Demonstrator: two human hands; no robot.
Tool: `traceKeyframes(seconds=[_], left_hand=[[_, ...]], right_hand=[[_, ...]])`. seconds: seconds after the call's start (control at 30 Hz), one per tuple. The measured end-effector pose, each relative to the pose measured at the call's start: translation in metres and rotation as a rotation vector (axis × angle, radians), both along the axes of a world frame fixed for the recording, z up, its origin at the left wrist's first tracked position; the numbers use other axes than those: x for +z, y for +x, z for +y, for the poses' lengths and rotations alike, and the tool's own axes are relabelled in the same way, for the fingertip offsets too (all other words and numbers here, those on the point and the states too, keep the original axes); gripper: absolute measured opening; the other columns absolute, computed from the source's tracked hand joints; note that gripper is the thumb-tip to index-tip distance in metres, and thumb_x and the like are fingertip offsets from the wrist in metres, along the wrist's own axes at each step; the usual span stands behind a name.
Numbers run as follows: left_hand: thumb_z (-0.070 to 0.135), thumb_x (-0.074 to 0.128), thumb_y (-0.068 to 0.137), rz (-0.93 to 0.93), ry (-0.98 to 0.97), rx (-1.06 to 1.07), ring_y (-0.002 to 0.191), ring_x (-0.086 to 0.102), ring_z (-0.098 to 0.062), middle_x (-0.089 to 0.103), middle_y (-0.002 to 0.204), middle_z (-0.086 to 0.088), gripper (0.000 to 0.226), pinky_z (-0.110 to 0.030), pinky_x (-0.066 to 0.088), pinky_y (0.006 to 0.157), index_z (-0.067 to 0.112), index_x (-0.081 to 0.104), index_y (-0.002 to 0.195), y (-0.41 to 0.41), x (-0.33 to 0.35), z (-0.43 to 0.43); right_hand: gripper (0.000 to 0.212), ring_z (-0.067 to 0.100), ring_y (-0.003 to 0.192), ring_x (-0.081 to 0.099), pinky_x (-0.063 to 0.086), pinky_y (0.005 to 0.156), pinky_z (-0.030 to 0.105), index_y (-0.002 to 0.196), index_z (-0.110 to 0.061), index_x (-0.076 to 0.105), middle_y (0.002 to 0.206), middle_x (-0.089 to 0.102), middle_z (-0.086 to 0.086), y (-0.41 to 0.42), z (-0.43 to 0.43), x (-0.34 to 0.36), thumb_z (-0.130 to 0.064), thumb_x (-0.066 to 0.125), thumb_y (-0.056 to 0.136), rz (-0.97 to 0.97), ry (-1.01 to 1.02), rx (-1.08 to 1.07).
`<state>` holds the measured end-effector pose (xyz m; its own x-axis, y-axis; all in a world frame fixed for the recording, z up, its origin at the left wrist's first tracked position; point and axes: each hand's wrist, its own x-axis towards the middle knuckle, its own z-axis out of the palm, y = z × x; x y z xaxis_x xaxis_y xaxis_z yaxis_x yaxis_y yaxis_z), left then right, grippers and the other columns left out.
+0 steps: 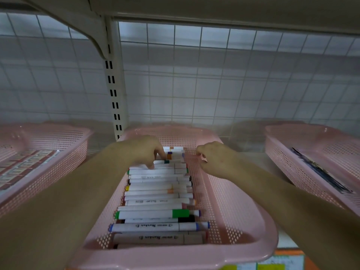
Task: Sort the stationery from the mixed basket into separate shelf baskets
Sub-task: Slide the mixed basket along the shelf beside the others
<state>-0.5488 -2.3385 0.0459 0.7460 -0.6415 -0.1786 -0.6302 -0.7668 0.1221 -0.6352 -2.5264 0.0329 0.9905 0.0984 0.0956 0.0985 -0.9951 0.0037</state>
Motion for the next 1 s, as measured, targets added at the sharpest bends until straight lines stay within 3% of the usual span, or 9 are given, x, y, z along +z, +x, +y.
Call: traceKeyframes(seconds=[0.17, 0.3, 0.5, 0.63, 0.83, 1.0], left_hand=[[0.018, 0.073, 0.078, 0.023, -0.048, 0.007, 0.076, 0.041, -0.003, 0.038, 0.082, 0.017, 0.037, -0.015, 0.030, 0.059, 0.020, 0.062, 0.113, 0.0002, -0.0026, 0.0024], [0.020, 0.069, 0.082, 0.071, -0.138, 0.013, 0.073, 0.047, -0.001, 0.049, 0.079, 0.017, 0.020, -0.014, 0.033, 0.061, 0.016, 0.069, 0.102, 0.0018, 0.0004, 0.0026], [0.017, 0.071, 0.080, -0.004, -0.123, 0.013, 0.082, 0.046, -0.008, 0.045, 0.078, 0.016, 0.023, -0.015, 0.033, 0.061, 0.016, 0.067, 0.103, -0.0003, -0.0055, -0.0034], [0.022, 0.074, 0.076, -0.048, -0.133, 0.065, 0.087, 0.041, -0.012, 0.041, 0.085, 0.009, 0.030, -0.024, 0.034, 0.073, 0.018, 0.061, 0.102, 0.0015, -0.0088, -0.0038], [0.021, 0.077, 0.073, 0.120, -0.057, 0.029, 0.072, 0.041, -0.005, 0.041, 0.080, 0.014, 0.028, -0.020, 0.032, 0.057, 0.017, 0.059, 0.094, -0.0031, -0.0055, -0.0002], [0.030, 0.071, 0.080, 0.174, -0.133, 0.016, 0.083, 0.053, -0.011, 0.053, 0.085, 0.008, 0.014, -0.023, 0.044, 0.070, 0.022, 0.061, 0.084, -0.0039, -0.0010, 0.0005]], right_hand=[[0.027, 0.020, 0.103, 0.052, 0.044, 0.081, 0.028, 0.115, -0.011, 0.055, 0.113, 0.057, 0.006, -0.0015, 0.0003, 0.0011, -0.015, 0.046, 0.091, 0.008, 0.017, -0.009], [0.028, 0.020, 0.104, 0.053, 0.046, 0.082, 0.029, 0.116, -0.011, 0.056, 0.114, 0.057, 0.006, -0.0037, 0.0010, 0.0026, -0.014, 0.045, 0.091, 0.003, 0.030, -0.015], [0.028, 0.019, 0.105, 0.052, 0.047, 0.086, 0.030, 0.117, -0.013, 0.056, 0.114, 0.056, 0.005, -0.0043, 0.0021, 0.0036, -0.015, 0.046, 0.091, 0.025, 0.041, -0.029], [0.027, 0.020, 0.104, 0.053, 0.048, 0.086, 0.032, 0.114, -0.011, 0.057, 0.113, 0.058, 0.005, -0.0036, 0.0025, 0.0038, -0.014, 0.045, 0.090, 0.035, 0.024, -0.053], [0.028, 0.021, 0.105, 0.053, 0.047, 0.089, 0.036, 0.114, -0.011, 0.058, 0.112, 0.060, 0.006, -0.0052, 0.0044, 0.0045, -0.014, 0.042, 0.091, 0.043, -0.005, -0.066], [0.028, 0.020, 0.105, 0.052, 0.047, 0.090, 0.035, 0.115, -0.011, 0.057, 0.112, 0.060, 0.005, -0.0064, 0.0053, 0.0057, -0.014, 0.042, 0.092, 0.056, -0.019, -0.070]])
